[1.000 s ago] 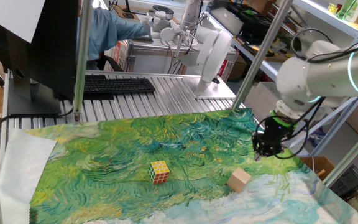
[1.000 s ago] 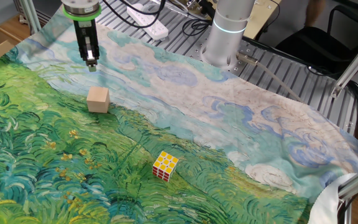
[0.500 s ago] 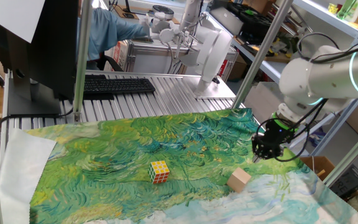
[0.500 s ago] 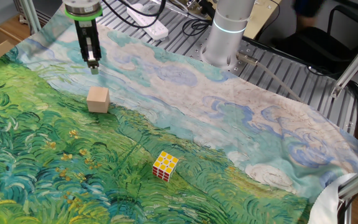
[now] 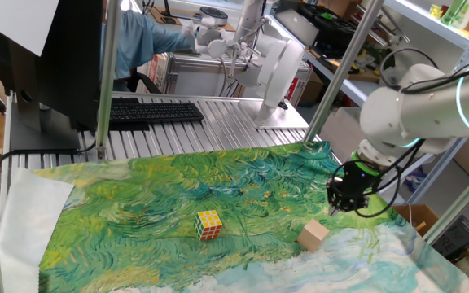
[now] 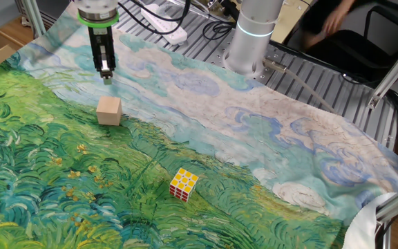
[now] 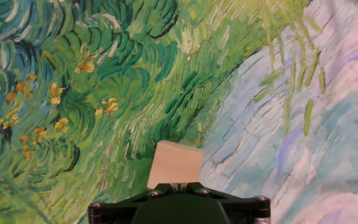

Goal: Pick up the small block on the left and move it to the right

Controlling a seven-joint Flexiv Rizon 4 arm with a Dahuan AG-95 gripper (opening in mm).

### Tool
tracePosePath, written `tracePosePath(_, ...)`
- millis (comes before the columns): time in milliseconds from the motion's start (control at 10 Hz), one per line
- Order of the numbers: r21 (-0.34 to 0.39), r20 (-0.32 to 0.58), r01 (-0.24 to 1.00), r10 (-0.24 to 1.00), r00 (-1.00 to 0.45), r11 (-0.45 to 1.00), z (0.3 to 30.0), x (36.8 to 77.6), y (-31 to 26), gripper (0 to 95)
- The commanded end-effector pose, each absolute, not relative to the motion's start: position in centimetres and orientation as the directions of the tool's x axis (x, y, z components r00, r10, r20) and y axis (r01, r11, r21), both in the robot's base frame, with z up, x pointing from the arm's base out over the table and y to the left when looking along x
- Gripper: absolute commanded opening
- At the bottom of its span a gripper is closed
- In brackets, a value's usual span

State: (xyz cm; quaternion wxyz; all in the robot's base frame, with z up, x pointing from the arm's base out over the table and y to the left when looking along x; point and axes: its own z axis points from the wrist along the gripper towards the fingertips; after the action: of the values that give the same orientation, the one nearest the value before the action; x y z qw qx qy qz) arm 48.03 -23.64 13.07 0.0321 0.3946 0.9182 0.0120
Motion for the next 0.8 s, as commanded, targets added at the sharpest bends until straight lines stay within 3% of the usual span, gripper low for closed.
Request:
tracePosePath(100, 0.042, -0.065, 0.726, 0.727, -0.684, 0.686, 12.5, 48.1, -23.6, 0.0)
tracePosePath(800, 0.054, -0.073, 0.734, 0.736, -0.673, 0.677, 10.1, 48.6, -23.5, 0.0)
